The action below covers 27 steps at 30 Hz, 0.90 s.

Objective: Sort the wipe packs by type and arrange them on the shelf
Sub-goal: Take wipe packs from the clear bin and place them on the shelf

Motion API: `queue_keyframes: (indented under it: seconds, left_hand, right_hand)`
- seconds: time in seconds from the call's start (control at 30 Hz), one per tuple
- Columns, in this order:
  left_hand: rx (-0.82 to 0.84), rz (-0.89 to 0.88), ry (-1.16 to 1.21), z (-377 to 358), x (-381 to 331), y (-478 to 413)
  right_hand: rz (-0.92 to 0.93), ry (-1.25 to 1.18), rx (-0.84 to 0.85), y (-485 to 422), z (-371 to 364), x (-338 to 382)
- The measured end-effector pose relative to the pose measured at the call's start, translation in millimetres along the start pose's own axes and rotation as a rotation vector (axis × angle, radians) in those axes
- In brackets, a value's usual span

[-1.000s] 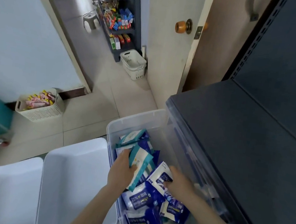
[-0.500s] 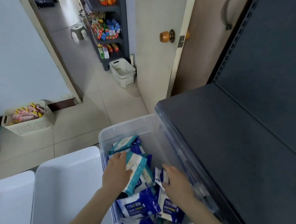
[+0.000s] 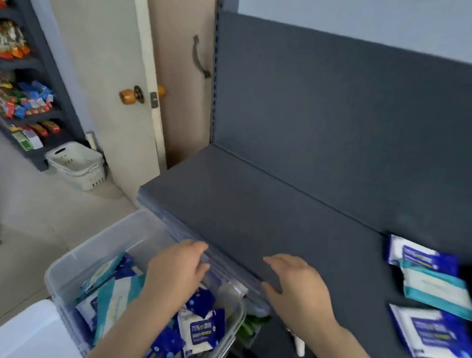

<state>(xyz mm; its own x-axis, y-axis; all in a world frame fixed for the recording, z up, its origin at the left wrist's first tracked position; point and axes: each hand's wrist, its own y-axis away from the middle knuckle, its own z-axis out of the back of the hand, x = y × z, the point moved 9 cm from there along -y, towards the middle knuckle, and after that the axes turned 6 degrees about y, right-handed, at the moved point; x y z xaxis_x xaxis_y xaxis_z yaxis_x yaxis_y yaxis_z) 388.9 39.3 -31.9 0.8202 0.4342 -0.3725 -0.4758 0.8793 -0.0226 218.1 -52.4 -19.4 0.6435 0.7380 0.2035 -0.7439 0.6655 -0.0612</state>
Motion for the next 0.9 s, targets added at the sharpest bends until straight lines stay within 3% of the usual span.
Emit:
queue_keyframes:
  seconds: [0.23, 0.57, 0.73, 0.9]
  left_hand:
    - [0.116, -0.245, 0.036, -34, -127, -21]
    - [0.271, -0.518, 0.113, -108, -335, -11]
    - [0.362, -0.533, 0.032, -161, -402, 5]
    - [0.414, -0.421, -0.09, -192, -413, 1]
  right_hand:
    - [-0.304, 0.032, -0.045, 69, 45, -116]
    - [-0.52, 0.037, -0.069, 156, 86, -269]
    - [-0.582, 0.092, -0.071, 189, 106, -349]
    - [-0.709, 0.188, -0.093, 217, 124, -422]
